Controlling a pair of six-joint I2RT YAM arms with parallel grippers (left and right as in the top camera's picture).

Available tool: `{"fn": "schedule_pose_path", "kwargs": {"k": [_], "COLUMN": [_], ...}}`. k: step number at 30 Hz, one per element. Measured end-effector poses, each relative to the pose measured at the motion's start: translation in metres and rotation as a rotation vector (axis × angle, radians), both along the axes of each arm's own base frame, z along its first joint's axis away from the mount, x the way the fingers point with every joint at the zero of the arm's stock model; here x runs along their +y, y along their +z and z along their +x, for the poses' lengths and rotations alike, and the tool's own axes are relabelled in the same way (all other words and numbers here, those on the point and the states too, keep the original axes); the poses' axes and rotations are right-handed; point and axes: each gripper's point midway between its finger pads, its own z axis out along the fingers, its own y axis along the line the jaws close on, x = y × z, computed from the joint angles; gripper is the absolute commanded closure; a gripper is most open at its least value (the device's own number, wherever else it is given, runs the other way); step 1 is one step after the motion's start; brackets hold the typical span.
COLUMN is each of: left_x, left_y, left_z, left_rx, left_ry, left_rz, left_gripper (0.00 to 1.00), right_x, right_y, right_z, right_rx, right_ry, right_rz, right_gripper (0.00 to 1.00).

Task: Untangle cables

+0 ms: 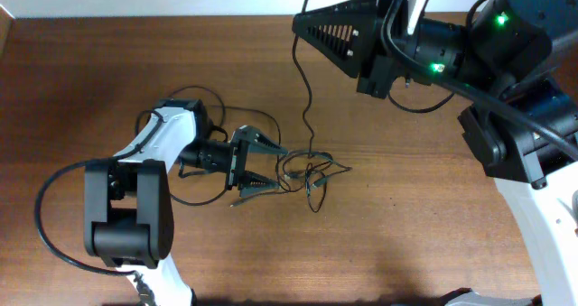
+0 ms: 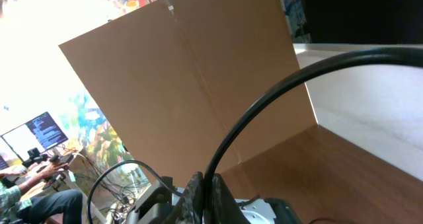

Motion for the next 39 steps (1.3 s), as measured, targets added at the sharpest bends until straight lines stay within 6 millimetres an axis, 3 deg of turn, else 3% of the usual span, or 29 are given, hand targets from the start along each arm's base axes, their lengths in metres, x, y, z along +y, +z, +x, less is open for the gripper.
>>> {"fn": "schedule_pose_path", "kwargs": {"k": [6, 12, 14, 15, 16, 20, 24, 27, 30, 35, 39], "left_x": [-0.007, -0.008, -0.008, -0.008, -0.008, -0.008, -0.004, 0.021, 0.068, 0.149, 0.201], "left_y": [-0.006, -0.010, -0.010, -0.010, -0.010, -0.009, -0.015, -0.029, -0.055, -0.105, -0.130], "left_z": [0.007, 0.017, 0.017, 0.017, 0.017, 0.017, 0.038, 0.063, 0.078, 0.076, 0.067], "left_rx": [-0.107, -0.040, 0.007, 0.017, 0.037, 0.052, -0.118, -0.169, -0.115, -0.036, 0.017], "left_ry": [-0.016, 0.011, 0.018, 0.020, 0.023, 0.026, 0.047, 0.121, 0.224, 0.315, 0.353], "left_rz": [-0.014, 0.003, 0.011, 0.013, 0.016, 0.015, -0.001, 0.074, 0.251, 0.610, 0.834], "left_gripper": [0.22, 0.26, 0.39, 0.68, 0.79, 1.00, 1.00, 1.00, 1.00, 1.00, 1.00], "right_x": [0.001, 0.002, 0.002, 0.002, 0.002, 0.002, 0.002, 0.003, 0.003, -0.005, -0.044], "right_y": [0.000, -0.001, -0.001, -0.001, -0.001, -0.003, -0.019, -0.021, -0.009, 0.021, 0.047], "right_z": [-0.004, -0.008, -0.008, -0.008, -0.009, -0.008, -0.008, -0.008, -0.012, -0.035, -0.052], "right_rx": [0.000, -0.001, -0.001, -0.002, -0.001, 0.010, 0.096, 0.103, 0.047, -0.069, -0.164], "right_ry": [0.023, 0.046, 0.049, 0.050, 0.051, 0.051, 0.051, 0.060, 0.082, 0.103, 0.016], "right_rz": [-0.002, -0.005, -0.005, -0.005, -0.005, -0.010, -0.044, -0.049, -0.019, 0.033, 0.056], "right_gripper": [0.96, 0.96, 0.96, 0.96, 0.96, 0.96, 0.96, 0.96, 0.96, 0.96, 0.96]}}
